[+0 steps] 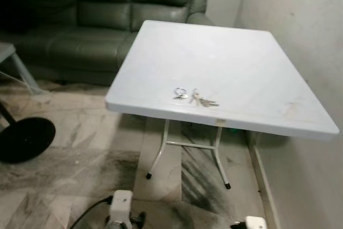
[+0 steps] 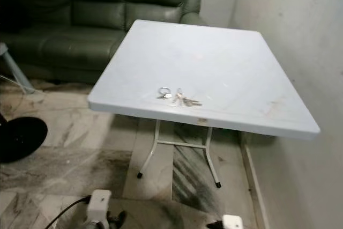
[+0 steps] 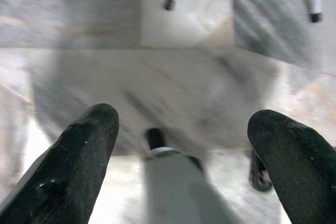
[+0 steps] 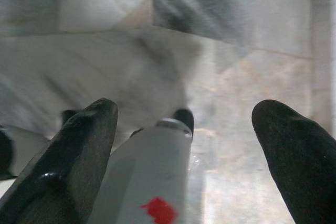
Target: Hang keys on a hook
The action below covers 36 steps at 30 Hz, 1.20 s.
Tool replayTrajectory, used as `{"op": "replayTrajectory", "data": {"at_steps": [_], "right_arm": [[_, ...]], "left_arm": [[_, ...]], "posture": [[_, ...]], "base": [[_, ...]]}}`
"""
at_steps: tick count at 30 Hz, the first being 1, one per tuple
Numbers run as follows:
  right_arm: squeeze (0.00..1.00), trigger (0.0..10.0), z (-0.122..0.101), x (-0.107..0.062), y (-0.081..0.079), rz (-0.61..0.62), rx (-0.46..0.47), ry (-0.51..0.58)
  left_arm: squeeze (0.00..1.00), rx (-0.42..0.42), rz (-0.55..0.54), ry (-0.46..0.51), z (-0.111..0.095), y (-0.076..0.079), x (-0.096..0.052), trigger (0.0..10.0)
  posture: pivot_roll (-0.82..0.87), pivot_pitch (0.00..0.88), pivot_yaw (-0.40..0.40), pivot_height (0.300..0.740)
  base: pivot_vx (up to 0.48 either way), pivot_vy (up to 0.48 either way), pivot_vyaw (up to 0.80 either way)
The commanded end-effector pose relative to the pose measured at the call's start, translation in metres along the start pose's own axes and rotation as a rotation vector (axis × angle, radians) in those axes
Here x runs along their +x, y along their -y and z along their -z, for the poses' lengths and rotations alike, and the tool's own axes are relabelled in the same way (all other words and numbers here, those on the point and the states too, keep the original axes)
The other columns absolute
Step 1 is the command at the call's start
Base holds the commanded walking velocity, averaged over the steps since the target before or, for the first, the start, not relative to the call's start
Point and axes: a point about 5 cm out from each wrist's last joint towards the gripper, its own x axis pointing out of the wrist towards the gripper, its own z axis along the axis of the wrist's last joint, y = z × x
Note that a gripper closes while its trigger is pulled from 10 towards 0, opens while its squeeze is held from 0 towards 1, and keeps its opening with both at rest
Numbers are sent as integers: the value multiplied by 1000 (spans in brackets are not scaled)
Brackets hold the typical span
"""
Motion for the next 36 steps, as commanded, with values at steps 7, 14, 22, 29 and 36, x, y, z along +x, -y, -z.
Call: {"op": "replayTrajectory", "data": {"at_steps": [7,14,22,29,36], "right_arm": [[0,10000,2,-3,13,36,0,-4],[0,10000,2,-3,12,35,1,-5],[0,10000,2,-3,12,34,-2,-7],[1000,10000,0,-2,11,19,-30,4],[1000,10000,-17,0,11,-2,-57,92]], "left_arm": [[0,-7,28,20,-6,10,2,10000],[0,2,24,18,-6,11,2,10000],[0,3,22,17,-6,12,3,10000],[0,39,30,24,-7,12,3,10000],[0,5,43,100,-24,12,4,10000]], "posture": [[-20,0,-60,740],[-21,0,-59,740],[-20,0,-59,740],[-19,0,-58,740],[-21,0,-54,740]], "base": [[0,333,0],[0,0,0],[0,0,0],[0,0,0],[0,0,0]]}}
